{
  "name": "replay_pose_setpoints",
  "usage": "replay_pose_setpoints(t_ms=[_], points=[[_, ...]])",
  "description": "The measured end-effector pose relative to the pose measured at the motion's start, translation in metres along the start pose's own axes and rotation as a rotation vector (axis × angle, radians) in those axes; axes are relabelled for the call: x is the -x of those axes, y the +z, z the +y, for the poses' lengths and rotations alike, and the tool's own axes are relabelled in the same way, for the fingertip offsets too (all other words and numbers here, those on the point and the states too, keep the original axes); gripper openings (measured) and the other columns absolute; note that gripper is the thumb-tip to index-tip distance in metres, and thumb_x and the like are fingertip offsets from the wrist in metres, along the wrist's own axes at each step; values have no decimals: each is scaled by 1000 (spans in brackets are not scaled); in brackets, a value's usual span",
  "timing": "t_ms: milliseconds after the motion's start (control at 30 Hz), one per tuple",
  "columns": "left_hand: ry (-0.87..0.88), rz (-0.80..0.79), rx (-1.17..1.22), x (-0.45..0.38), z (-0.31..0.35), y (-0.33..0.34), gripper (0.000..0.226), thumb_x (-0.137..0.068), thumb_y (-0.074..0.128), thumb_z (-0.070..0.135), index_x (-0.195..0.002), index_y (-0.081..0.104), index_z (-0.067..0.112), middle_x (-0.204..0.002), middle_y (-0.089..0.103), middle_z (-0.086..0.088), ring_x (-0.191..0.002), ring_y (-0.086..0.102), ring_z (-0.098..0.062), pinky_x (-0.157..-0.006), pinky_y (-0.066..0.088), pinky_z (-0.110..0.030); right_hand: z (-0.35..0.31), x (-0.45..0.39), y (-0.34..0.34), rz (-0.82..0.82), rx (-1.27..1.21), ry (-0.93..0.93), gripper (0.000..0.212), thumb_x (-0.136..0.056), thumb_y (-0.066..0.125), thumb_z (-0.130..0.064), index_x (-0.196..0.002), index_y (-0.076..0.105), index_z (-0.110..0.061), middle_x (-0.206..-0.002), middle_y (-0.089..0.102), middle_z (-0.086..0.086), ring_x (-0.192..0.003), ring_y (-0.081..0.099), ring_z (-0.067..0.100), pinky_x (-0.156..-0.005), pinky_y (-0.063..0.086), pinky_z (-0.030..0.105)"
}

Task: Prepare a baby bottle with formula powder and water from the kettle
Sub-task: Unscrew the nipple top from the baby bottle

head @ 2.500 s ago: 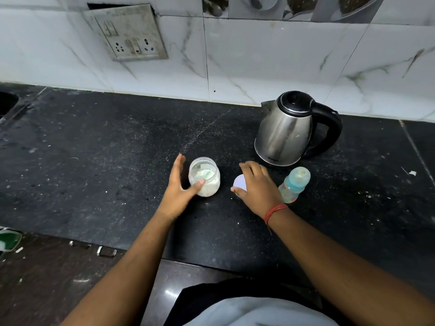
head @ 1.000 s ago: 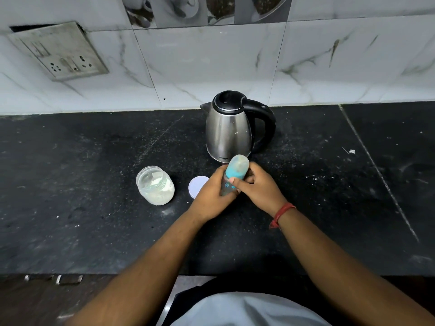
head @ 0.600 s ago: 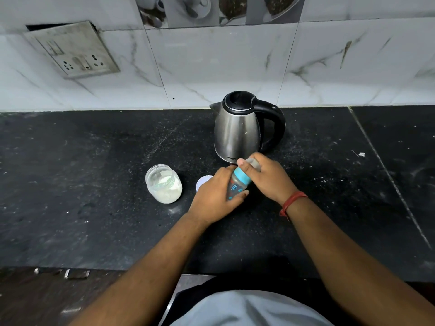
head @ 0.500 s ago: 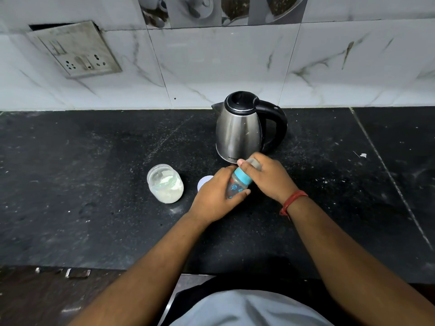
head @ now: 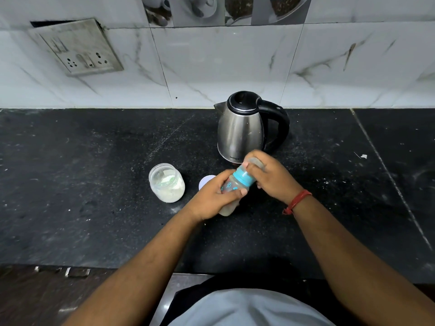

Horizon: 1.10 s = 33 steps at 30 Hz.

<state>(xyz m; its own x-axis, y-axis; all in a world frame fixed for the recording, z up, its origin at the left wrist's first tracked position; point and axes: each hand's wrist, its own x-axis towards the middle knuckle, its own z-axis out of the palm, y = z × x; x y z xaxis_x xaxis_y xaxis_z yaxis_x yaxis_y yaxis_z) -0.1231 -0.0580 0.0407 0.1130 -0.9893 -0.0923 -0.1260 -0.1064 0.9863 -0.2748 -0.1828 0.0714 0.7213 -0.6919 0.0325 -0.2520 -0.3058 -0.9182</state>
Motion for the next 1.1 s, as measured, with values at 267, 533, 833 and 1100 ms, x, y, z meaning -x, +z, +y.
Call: replay_pose_setpoints(t_ms=[267,533,833,1100], points=[[-52,126,217,7,-5,0,43,-79,76,49,-119,65,38,-100,71,3,-86,73,-18,-77,59,-32,5,-5,-32,332,-305,63,18,-87,54,-48,-90,67,-35,-71,64,-6,-56,57,11,-49,51,27],[-13,250,42,8,-13,-3,49,-72,81,55,-114,57,65,-116,70,23,-109,66,0,-91,52,-17,61,14,-39,358,219,252,41,-92,70,-29,-131,58,-25,-130,51,3,-110,55,17,-92,44,29],[-35,293,-28,7,-18,2,53,-79,85,39,-106,55,73,-120,67,25,-113,62,4,-86,49,-9,99,35,-33,195,627,358,55,-87,72,-18,-139,53,-15,-136,49,12,-126,47,32,-102,45,39],[-49,286,-92,6,-16,5,55,-83,87,35,-108,55,72,-128,65,14,-113,62,6,-85,48,-5,110,37,-33,105,743,393,64,-89,71,-28,-146,46,-16,-140,49,10,-127,44,32,-105,44,41]])
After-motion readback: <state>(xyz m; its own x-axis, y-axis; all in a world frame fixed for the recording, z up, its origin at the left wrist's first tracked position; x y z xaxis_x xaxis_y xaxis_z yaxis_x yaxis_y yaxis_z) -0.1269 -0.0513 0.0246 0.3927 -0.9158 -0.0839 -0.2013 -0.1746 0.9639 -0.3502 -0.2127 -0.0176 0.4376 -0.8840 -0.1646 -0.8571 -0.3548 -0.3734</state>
